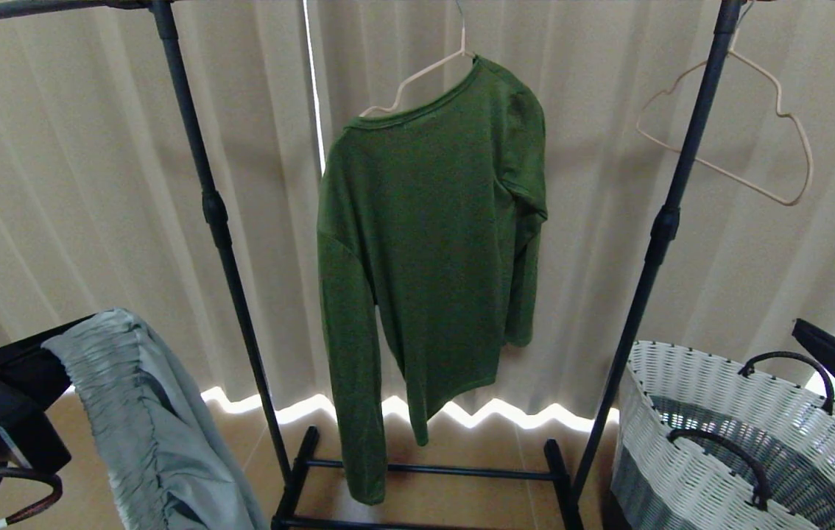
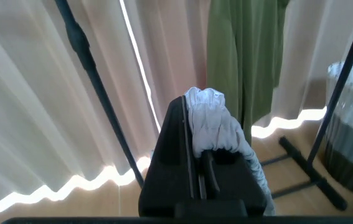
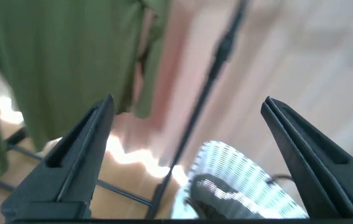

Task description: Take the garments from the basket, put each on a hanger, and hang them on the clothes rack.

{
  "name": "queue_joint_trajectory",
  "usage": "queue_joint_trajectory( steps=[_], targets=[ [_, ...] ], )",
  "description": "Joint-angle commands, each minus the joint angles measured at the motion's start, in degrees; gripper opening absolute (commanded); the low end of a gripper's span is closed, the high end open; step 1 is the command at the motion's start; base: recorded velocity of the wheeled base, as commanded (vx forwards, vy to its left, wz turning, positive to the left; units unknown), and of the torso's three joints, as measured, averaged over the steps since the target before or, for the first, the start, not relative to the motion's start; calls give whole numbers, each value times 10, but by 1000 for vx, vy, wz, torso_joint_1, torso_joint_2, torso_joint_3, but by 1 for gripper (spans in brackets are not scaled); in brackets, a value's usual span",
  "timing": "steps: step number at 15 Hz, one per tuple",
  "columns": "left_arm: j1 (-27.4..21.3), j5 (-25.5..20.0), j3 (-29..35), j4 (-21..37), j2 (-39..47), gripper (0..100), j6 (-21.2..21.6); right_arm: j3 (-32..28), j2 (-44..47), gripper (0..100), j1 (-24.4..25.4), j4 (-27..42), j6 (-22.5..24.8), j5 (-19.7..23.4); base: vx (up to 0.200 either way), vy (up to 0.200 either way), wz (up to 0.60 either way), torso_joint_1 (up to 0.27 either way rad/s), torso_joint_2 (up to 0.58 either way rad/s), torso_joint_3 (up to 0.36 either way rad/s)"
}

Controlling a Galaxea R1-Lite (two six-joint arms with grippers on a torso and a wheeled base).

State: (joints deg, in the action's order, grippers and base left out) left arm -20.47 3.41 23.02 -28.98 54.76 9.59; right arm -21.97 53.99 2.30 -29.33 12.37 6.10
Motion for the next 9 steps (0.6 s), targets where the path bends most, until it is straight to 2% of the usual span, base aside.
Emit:
queue_joint_trajectory(
  steps=[1,7,9],
  targets=[
    [0,0,-7,0,1,0,2,1,-3,100,-23,0,1,0,0,0,0,0,0,0],
    [0,1,-21,-1,-2,0,29,3,-1,100,-26,2,0,-1,0,0,0,2,-17,-8],
    [0,0,-21,-1,-1,0,30,3,-1,100,-26,3,-2,-1,0,0,0,49,-278,-251]
  ],
)
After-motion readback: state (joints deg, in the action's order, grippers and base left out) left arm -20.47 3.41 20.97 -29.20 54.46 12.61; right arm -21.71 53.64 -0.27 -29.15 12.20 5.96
